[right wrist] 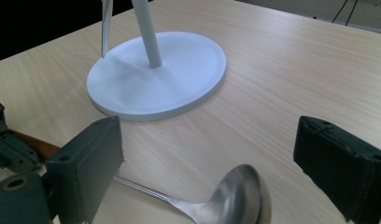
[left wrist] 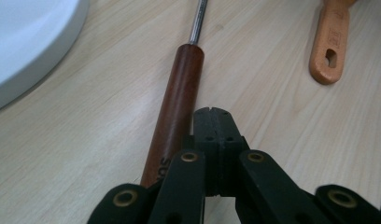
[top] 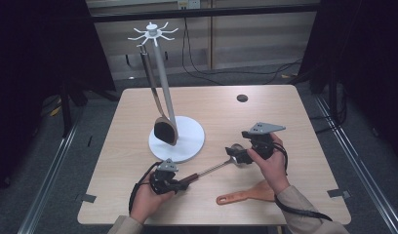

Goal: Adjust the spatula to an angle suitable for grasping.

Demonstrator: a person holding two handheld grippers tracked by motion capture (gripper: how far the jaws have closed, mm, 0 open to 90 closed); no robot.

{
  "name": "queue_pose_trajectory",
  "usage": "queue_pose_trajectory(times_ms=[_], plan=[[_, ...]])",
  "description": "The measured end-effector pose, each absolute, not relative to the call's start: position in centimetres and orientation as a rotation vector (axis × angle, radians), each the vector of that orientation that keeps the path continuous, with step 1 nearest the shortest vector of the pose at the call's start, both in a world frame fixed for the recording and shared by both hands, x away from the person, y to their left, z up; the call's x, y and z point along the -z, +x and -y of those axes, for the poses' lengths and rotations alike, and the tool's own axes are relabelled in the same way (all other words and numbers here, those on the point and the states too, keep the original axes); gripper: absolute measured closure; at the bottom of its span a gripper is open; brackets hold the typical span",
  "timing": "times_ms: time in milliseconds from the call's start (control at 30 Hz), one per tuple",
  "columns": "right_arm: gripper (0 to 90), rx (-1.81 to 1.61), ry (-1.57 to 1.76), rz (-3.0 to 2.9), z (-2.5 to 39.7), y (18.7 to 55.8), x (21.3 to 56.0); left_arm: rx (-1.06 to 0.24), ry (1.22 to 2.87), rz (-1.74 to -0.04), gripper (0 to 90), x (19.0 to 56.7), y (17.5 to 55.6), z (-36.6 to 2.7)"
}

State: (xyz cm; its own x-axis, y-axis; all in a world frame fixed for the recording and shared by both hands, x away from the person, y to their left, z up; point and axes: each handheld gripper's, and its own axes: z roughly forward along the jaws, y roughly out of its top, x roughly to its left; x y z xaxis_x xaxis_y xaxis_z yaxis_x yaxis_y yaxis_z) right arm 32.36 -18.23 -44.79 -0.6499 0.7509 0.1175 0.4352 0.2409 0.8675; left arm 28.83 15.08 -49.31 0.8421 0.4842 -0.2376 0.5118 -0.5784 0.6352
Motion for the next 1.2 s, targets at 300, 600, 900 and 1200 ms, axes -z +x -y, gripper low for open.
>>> queue_pose_trajectory(times_ms=[300, 600, 900, 1200], plan=[[7.7, -1.372, 1.049, -2.231, 17.3, 32.3, 44.8, 0.028, 2.271, -0.753, 90.0, 49.3, 29.4, -15.9], [7.8, -1.349, 0.967, -2.318, 16.1, 32.1, 45.2, -0.002, 2.239, -0.809, 90.0, 49.4, 30.3, -16.7], [9.2, -1.287, 0.846, -2.454, 14.0, 31.8, 45.8, -0.029, 2.202, -0.858, 90.0, 49.9, 31.0, -17.3], [18.0, -1.198, 0.777, -2.566, 12.0, 32.1, 47.0, -0.04, 2.181, -0.884, 86.7, 49.7, 30.9, -17.7]])
